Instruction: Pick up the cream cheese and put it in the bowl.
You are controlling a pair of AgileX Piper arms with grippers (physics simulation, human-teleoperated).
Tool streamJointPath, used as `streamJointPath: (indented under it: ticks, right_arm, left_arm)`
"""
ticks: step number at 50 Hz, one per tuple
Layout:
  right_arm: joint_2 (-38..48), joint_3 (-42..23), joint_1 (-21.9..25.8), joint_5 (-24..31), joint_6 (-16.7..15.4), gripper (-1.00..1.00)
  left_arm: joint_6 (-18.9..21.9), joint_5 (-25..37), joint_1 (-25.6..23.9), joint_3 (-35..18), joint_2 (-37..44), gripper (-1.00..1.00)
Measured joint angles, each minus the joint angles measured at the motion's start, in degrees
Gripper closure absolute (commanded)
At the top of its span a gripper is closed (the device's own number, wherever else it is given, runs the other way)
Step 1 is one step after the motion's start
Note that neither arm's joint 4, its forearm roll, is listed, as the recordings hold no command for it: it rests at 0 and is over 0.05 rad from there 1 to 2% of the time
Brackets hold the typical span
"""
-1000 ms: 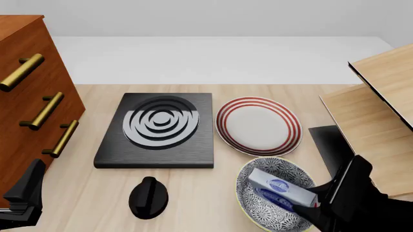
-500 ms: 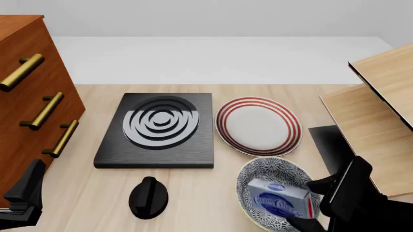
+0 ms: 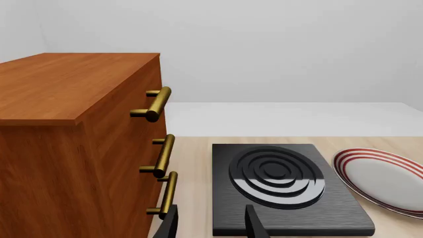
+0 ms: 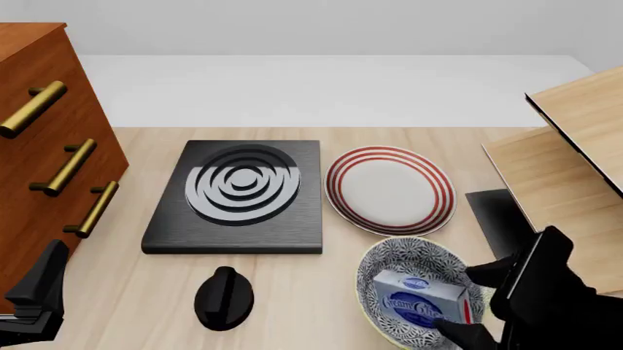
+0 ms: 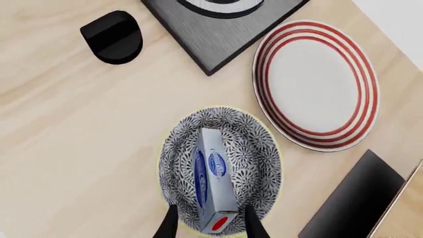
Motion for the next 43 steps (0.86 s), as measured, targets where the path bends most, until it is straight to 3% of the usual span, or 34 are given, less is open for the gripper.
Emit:
streamJointPath:
  ticks: [15, 43]
  right_arm:
    - [-4.7, -7.3, 0.4, 7.2, -0.8, -1.00]
    - [-22.1, -15.7, 2.0, 15.0, 4.7, -1.00]
  left_arm:
    - [0.0, 0.0, 0.0, 0.0, 0.0, -1.00]
    - [0.0, 0.0, 0.0, 0.0, 0.0, -1.00]
